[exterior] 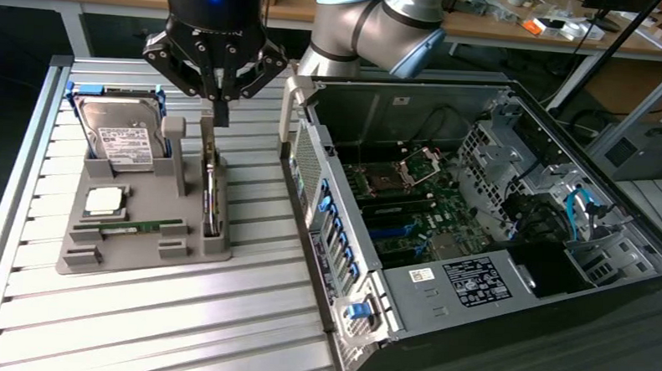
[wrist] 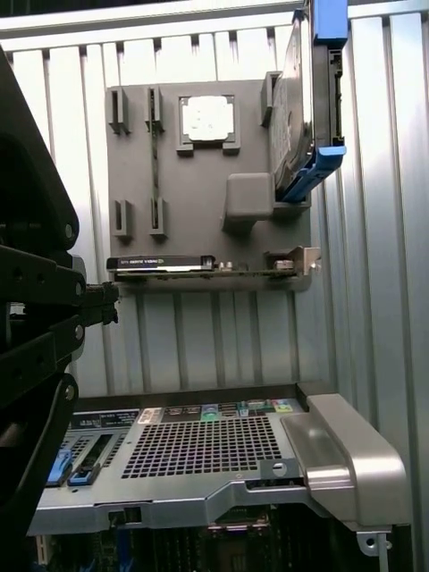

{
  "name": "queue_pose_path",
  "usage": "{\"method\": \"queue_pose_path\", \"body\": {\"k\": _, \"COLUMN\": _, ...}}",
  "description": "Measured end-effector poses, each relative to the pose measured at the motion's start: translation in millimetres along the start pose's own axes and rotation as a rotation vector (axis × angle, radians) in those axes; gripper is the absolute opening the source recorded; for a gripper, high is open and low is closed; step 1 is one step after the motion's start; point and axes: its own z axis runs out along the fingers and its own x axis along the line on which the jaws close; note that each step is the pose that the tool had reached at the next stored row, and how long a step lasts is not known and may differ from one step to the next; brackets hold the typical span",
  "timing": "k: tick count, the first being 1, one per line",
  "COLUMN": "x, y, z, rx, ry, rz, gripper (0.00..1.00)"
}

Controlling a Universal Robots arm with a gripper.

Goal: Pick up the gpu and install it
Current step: 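Reach for the gpu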

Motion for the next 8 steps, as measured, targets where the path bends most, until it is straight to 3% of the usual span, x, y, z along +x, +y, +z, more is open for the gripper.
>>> {"method": "queue_pose_path", "body": {"k": 8, "x": 5.4, "y": -0.4, "z": -0.1, "rx": 0.0000, "ry": -0.0001, "rz": 0.000, "gripper": 0.10}}
